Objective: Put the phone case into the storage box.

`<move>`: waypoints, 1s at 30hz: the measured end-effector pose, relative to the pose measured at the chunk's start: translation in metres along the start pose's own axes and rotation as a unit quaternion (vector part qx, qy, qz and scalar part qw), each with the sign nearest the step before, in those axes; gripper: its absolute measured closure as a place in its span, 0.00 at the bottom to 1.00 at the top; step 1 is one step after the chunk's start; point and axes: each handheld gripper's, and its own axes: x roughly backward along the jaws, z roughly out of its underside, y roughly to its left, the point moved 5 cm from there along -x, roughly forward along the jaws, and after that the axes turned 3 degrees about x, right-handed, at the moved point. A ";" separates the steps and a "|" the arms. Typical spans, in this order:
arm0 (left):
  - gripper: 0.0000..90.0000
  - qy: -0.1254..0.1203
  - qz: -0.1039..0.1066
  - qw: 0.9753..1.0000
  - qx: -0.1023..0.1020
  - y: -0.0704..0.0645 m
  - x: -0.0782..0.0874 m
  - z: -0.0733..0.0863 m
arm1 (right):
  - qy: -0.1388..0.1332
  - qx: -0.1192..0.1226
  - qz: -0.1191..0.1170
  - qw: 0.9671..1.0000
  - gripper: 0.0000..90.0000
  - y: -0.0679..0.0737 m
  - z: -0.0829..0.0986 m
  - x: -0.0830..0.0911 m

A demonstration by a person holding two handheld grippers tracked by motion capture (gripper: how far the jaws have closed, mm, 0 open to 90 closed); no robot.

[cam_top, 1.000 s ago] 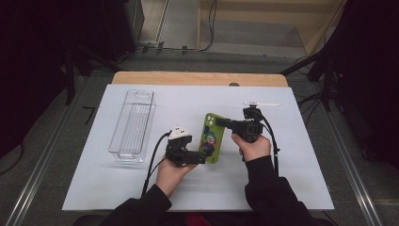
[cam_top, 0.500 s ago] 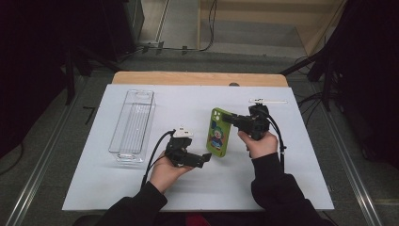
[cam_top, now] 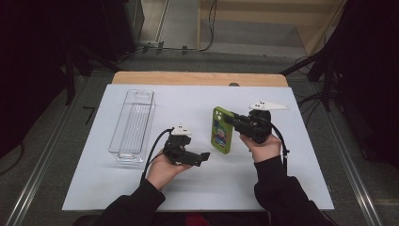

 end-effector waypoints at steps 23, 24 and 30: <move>0.05 -0.028 -0.006 0.999 -0.020 -0.008 0.014 -0.015 | -0.030 0.029 -0.007 0.999 0.83 0.030 0.009 -0.005; 0.05 -0.028 -0.005 0.999 -0.021 -0.009 0.014 -0.016 | -0.031 0.028 -0.009 0.999 0.83 0.031 0.009 -0.006; 0.05 -0.029 -0.008 0.999 -0.022 -0.011 0.013 -0.017 | -0.031 0.025 -0.011 0.999 0.83 0.036 0.009 -0.007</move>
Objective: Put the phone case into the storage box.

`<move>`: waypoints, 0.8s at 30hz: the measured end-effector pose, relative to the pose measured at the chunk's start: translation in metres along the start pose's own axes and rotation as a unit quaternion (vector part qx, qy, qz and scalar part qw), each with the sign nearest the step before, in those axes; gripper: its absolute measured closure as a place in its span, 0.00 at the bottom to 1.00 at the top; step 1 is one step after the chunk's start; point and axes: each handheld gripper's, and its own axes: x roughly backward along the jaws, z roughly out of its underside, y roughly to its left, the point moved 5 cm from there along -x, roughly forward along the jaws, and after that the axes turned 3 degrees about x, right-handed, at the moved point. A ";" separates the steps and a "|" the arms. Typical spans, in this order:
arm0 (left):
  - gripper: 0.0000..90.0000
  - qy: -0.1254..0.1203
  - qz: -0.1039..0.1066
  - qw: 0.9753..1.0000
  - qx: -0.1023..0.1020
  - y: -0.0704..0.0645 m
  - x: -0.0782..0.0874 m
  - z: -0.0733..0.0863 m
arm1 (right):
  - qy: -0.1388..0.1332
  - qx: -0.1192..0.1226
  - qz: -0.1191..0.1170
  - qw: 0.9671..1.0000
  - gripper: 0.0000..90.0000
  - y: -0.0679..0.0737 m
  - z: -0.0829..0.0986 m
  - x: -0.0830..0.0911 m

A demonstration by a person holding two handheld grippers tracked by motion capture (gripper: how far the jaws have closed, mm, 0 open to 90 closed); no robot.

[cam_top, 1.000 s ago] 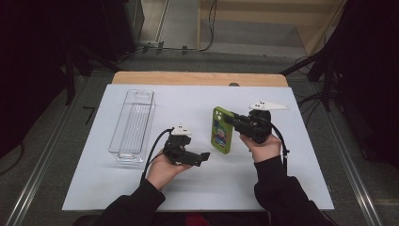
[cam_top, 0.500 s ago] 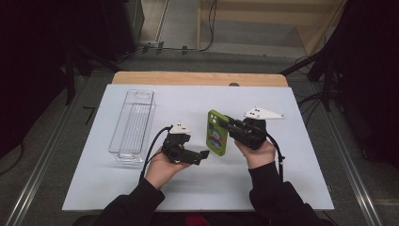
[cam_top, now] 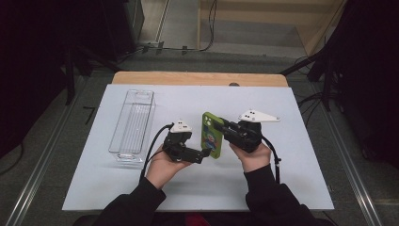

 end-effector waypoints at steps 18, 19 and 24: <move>0.04 -0.006 -0.012 1.000 -0.002 0.001 -0.002 -0.006 | 0.003 -0.006 -0.020 1.000 0.83 0.015 0.007 -0.007; 0.04 -0.006 -0.015 1.000 -0.002 0.001 -0.002 -0.007 | 0.003 -0.005 -0.021 1.000 0.83 0.015 0.007 -0.008; 0.01 -0.008 -0.010 1.000 -0.002 0.000 -0.002 -0.009 | 0.005 -0.003 -0.023 1.000 0.83 0.020 0.009 -0.010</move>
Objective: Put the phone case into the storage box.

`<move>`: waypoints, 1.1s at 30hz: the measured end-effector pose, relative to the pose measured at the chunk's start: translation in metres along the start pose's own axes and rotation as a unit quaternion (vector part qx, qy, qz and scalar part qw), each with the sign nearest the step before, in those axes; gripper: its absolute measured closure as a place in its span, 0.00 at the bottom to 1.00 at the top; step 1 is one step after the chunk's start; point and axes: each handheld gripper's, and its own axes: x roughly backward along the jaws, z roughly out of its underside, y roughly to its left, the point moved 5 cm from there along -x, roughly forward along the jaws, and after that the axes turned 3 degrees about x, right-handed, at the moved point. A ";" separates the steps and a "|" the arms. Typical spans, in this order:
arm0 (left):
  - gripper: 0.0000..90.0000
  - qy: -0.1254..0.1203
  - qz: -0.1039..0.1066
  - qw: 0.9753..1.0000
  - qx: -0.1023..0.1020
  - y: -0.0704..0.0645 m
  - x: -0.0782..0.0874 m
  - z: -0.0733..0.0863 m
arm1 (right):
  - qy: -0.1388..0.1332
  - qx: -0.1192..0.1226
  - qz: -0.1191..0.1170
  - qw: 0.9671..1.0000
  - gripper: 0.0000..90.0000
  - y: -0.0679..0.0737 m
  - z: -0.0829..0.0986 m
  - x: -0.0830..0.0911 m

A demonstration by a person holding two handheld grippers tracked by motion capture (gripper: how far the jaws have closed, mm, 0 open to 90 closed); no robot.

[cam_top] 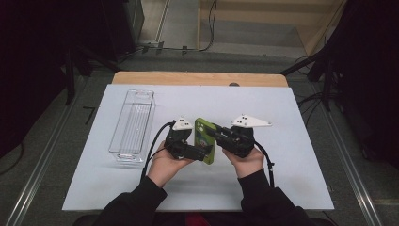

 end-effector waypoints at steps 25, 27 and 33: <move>0.09 -0.031 -0.010 0.999 -0.001 -0.001 0.001 -0.005 | 0.005 -0.016 -0.021 1.000 0.83 0.012 0.005 -0.007; 0.13 -0.035 -0.005 0.999 0.000 -0.001 0.002 -0.006 | 0.005 -0.020 -0.023 1.000 0.83 0.012 0.006 -0.007; 0.17 -0.036 -0.010 0.999 -0.003 -0.002 0.002 -0.006 | 0.003 -0.021 -0.021 1.000 0.83 0.011 0.005 -0.007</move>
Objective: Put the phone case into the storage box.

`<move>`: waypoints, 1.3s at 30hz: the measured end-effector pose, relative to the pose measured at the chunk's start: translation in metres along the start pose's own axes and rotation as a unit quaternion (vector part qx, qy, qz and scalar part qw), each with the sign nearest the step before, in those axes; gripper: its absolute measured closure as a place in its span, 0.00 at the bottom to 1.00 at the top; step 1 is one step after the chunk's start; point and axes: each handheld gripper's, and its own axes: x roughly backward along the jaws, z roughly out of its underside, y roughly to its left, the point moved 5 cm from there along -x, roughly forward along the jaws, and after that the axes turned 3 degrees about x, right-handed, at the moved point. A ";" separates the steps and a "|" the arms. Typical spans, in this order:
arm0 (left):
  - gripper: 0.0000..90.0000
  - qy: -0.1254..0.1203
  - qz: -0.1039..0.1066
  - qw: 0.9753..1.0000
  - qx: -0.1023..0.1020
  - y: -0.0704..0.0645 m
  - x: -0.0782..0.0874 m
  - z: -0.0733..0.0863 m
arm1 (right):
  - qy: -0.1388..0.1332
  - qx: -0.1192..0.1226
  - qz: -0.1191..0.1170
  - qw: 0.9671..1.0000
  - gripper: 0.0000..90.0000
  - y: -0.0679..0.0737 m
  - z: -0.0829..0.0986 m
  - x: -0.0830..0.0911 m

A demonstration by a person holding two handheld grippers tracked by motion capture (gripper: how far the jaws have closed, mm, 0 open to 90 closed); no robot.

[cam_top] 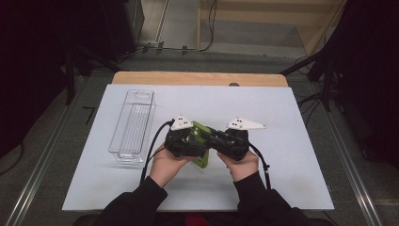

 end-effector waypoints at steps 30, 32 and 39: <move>0.18 0.013 -0.014 1.000 0.002 0.008 0.003 -0.001 | -0.016 -0.018 0.003 1.000 0.44 -0.025 -0.016 0.021; 0.18 0.013 -0.013 1.000 0.003 0.008 0.003 -0.001 | -0.012 -0.016 0.006 1.000 0.42 -0.029 -0.015 0.022; 0.18 0.014 -0.008 1.000 0.004 0.008 0.005 -0.002 | 0.012 -0.013 0.018 1.000 0.32 -0.040 -0.010 0.022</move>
